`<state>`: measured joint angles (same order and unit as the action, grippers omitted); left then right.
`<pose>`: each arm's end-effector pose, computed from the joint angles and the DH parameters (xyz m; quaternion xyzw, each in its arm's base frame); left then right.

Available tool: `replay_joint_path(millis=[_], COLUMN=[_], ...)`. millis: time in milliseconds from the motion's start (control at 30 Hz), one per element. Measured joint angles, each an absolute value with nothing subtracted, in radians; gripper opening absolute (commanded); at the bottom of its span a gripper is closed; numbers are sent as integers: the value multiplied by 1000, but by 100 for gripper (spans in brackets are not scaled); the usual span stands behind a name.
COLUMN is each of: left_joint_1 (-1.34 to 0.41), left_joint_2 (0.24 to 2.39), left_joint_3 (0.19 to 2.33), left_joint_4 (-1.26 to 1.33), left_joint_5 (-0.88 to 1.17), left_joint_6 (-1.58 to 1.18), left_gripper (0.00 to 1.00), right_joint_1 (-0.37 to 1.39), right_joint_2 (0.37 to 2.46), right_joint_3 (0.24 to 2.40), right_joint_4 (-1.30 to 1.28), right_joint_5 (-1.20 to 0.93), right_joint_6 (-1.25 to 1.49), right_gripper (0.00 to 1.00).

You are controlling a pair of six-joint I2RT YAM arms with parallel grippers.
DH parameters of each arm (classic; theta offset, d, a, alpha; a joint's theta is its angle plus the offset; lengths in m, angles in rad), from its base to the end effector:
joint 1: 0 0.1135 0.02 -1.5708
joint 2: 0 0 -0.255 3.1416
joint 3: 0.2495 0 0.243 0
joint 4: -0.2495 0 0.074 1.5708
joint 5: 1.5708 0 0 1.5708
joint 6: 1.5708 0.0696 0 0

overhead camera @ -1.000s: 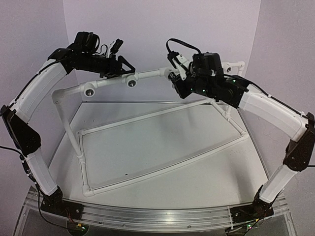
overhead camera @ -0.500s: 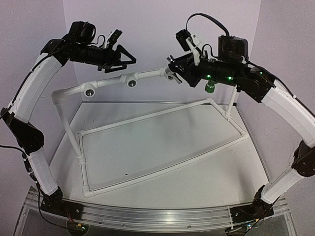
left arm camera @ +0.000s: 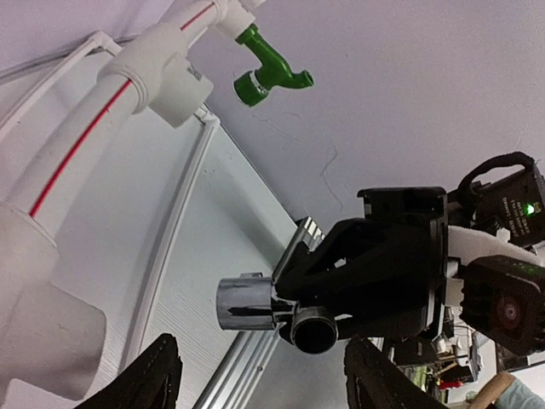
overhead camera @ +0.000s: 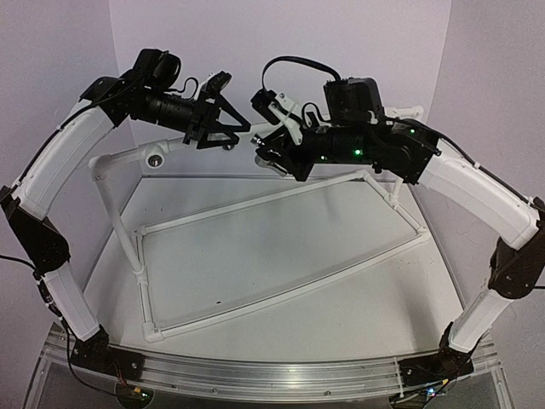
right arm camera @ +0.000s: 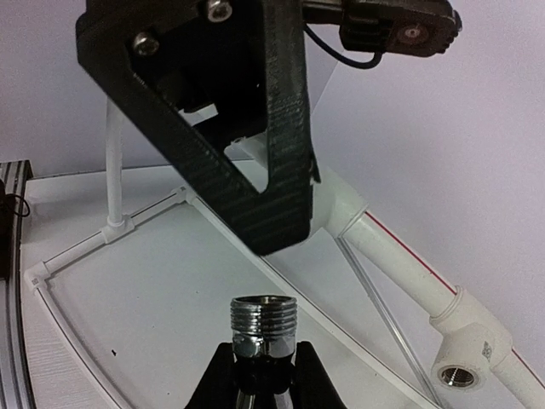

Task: Install the water faucets

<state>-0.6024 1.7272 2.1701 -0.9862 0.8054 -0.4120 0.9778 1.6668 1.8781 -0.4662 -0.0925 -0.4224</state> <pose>0.2611 -0.2405 0.4573 0.2679 0.7793 -0.5180 0.2294 0.2186 0.3359 0.4392 -0.5309 0.5863 0.2026 0.5774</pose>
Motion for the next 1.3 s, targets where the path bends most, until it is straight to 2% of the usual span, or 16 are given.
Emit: replay_joint_path(millis=[267, 567, 733, 867, 1000, 1100, 1133, 1167, 1200, 1233, 1300], left_joint_1=[-605, -639, -655, -661, -665, -664, -664, -664, -664, -664, -664], left_joint_2=[1699, 1682, 1681, 1676, 1661, 1648, 1644, 1640, 1638, 1636, 1634], left_joint_3=[2110, 2085, 2073, 2063, 2050, 2031, 2025, 2020, 2017, 2015, 2013], left_joint_4=[-906, -861, -852, -843, -828, -810, -802, -795, -790, -785, -769], left_joint_5=[877, 910, 913, 912, 906, 902, 901, 899, 897, 896, 896], left_joint_6=[-498, -530, -537, -551, -562, -580, -584, -587, -591, -600, -615], left_gripper=[53, 50, 45, 36, 22, 16, 13, 5, 1, 0, 0], right_joint_1=[994, 1032, 1050, 1056, 1058, 1064, 1066, 1066, 1066, 1066, 1066], right_joint_2=[1698, 1702, 1703, 1705, 1708, 1708, 1708, 1708, 1708, 1708, 1705], right_joint_3=[1935, 1940, 1954, 1966, 1975, 1977, 1977, 1977, 1977, 1977, 1975], right_joint_4=[-467, -466, -466, -472, -468, -465, -464, -464, -462, -459, -451], right_joint_5=[-34, -10, 11, 27, 34, 35, 34, 33, 33, 32, 31], right_joint_6=[-441, -467, -480, -493, -507, -517, -522, -525, -529, -533, -542], right_gripper=[0, 0, 0, 0, 0, 1, 6, 17, 29, 42, 56])
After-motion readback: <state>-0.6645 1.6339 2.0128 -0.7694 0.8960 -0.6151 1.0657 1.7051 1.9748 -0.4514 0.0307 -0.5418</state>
